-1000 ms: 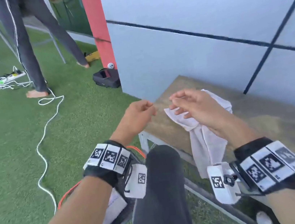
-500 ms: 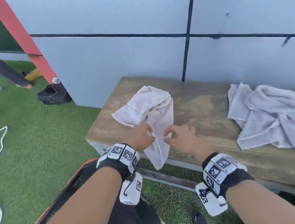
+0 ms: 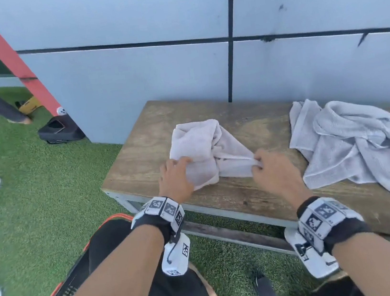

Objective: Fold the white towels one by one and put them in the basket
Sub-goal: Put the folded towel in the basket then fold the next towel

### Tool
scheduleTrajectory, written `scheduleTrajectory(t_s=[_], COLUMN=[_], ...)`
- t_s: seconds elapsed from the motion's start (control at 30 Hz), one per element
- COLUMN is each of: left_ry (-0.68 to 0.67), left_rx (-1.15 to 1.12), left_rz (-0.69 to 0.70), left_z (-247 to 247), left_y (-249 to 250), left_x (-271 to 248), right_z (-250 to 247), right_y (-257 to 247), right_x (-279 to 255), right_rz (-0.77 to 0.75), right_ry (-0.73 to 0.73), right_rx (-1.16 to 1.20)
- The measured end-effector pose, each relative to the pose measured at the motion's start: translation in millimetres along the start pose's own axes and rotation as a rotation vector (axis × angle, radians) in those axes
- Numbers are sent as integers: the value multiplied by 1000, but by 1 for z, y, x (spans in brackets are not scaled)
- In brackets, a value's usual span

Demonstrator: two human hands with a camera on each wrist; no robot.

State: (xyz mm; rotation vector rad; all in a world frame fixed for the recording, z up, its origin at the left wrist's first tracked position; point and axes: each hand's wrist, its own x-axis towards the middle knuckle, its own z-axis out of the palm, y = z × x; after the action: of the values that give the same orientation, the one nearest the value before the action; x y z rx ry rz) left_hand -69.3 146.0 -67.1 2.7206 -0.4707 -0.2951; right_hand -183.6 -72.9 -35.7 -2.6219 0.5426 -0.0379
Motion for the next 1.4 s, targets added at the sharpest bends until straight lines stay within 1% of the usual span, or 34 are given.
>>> scheduleTrajectory(t_s=[0.07, 0.13, 0.2, 0.27, 0.3, 0.37, 0.4, 0.47, 0.53, 0.63, 0.73, 0.8, 0.87, 0.93, 1.0, 1.07, 1.13, 1.2, 1.23, 1.3, 1.4], left_ry=[-40, -32, -38, -40, -31, -5, 9, 28, 20, -41, -112, -109, -111, -82, -18, 61, 173, 265, 288, 300, 319], left_rx=[49, 72, 75, 36, -17, -202, -306, -452, -526, -541, -560, -511, -463, -436, -418, -426, -417, -425, -470, -573, -629], left_rz=[-22, 17, 61, 96, 113, 146, 150, 157, 190, 253, 326, 368, 435, 459, 458, 480, 500, 513, 512, 497, 492], left_z=[3, 5, 6, 7, 7, 5, 2, -7, -16, -27, -35, -41, -47, -55, -61, -67, -73, -78, -80, -86, -95], left_y=[-9, -10, -5, 4, 11, 28, 40, 64, 87, 119, 142, 146, 146, 145, 145, 144, 141, 136, 135, 133, 130], left_x=[1, -1, -2, -3, -4, -9, -13, -21, -26, -37, -53, -63, -71, -79, -87, -92, -93, -90, -90, -88, -84], right_z=[-26, -41, -47, -45, -44, -39, -36, -31, -29, -32, -33, -37, -45, -55, -64, -70, -74, -79, -81, -83, -85], right_y=[17, 37, 54, 67, 70, 76, 77, 75, 69, 52, 44, 43, 42, 41, 37, 34, 31, 30, 30, 34, 39], right_x=[1, 3, 5, 3, 1, -4, -7, -12, -18, -31, -39, -43, -50, -60, -70, -76, -81, -86, -89, -93, -94], right_rz=[49, 121, 185, 207, 207, 182, 156, 107, 52, -74, -136, -175, -200, -180, -167, -178, -190, -193, -200, -213, -163], right_ry=[41, 96, 125, 96, 59, -14, -27, -18, -12, -23, -31, 29, 103, 152, 201, 235, 259, 251, 236, 193, 151], right_rx=[8, 42, 49, 39, 42, 51, 56, 70, 110, 152, 188, 194, 256, 369, 434, 444, 426, 415, 393, 348, 316])
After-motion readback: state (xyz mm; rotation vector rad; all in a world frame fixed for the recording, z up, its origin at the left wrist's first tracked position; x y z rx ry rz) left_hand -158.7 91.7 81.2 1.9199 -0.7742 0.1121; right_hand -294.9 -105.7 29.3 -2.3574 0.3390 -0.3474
